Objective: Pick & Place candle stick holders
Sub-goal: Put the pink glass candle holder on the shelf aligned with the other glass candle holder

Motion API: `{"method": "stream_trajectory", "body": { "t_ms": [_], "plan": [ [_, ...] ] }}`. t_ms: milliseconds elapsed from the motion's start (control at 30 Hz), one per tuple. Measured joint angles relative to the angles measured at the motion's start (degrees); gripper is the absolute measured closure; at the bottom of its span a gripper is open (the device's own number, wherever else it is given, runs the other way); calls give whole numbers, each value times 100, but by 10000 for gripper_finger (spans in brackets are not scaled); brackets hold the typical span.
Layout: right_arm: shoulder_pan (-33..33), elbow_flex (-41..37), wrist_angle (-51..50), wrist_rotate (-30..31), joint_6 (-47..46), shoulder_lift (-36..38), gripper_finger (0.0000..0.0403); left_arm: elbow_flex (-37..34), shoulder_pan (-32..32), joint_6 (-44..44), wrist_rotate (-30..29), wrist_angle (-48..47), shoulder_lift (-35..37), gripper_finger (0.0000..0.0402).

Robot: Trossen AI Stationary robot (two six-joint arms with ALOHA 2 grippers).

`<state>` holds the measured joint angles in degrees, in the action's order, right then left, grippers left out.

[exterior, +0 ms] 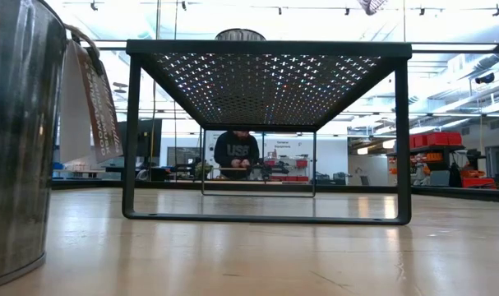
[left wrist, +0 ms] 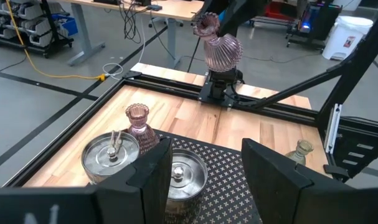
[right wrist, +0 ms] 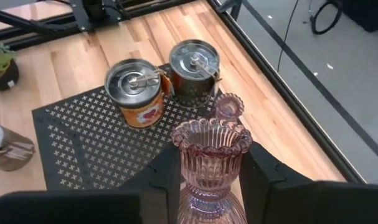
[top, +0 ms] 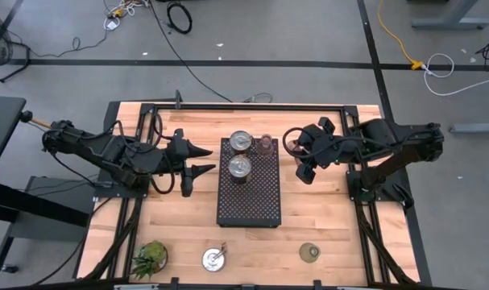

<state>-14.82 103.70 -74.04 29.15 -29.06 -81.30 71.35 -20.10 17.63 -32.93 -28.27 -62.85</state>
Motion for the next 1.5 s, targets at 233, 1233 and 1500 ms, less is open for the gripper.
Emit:
{"method": "stream_trajectory", "body": {
  "t_ms": [233, 1233, 1500],
  "plan": [
    [-208, -858, 784, 18, -430, 197, 297, 0, 0, -13, 0, -9, 0, 204],
    [-31, -5343, 7295, 1254, -386, 898, 293, 0, 0, -28, -4, 79, 0, 204],
    [24, -6050, 8531, 1245, -264, 898, 293, 0, 1, -26, -47, 109, 0, 204]
  ]
}}
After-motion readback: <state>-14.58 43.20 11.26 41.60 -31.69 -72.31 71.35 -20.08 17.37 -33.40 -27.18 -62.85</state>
